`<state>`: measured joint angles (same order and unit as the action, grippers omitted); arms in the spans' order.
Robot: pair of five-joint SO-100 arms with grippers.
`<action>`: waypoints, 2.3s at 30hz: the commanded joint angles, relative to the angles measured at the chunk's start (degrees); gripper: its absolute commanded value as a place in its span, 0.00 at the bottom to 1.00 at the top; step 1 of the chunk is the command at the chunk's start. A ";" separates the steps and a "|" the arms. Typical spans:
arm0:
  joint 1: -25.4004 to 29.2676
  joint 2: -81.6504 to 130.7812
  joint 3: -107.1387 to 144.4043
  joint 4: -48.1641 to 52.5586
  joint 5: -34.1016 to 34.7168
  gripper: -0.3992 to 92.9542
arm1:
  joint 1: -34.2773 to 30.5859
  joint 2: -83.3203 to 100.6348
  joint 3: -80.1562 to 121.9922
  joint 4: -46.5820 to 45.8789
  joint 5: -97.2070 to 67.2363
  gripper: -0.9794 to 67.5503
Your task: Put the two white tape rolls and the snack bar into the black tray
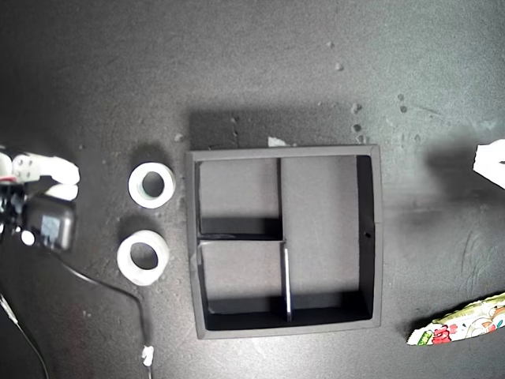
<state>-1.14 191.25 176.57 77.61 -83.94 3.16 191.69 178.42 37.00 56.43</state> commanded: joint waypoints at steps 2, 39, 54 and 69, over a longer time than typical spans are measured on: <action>-0.97 2.81 3.25 0.09 -5.54 0.00 | -4.75 0.35 0.62 -10.02 -19.25 0.01; 11.51 -74.09 -46.32 -29.44 35.33 0.23 | -10.02 0.35 0.62 -1.67 2.11 0.01; 7.21 -87.54 -52.56 -28.30 35.33 0.05 | -6.33 0.35 0.62 -2.11 17.31 0.01; 2.37 -72.60 -63.11 -12.48 37.79 0.01 | -0.97 0.35 0.26 -12.66 1.32 0.01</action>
<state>1.93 113.12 119.71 62.05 -47.90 5.27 191.69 178.42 29.53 79.98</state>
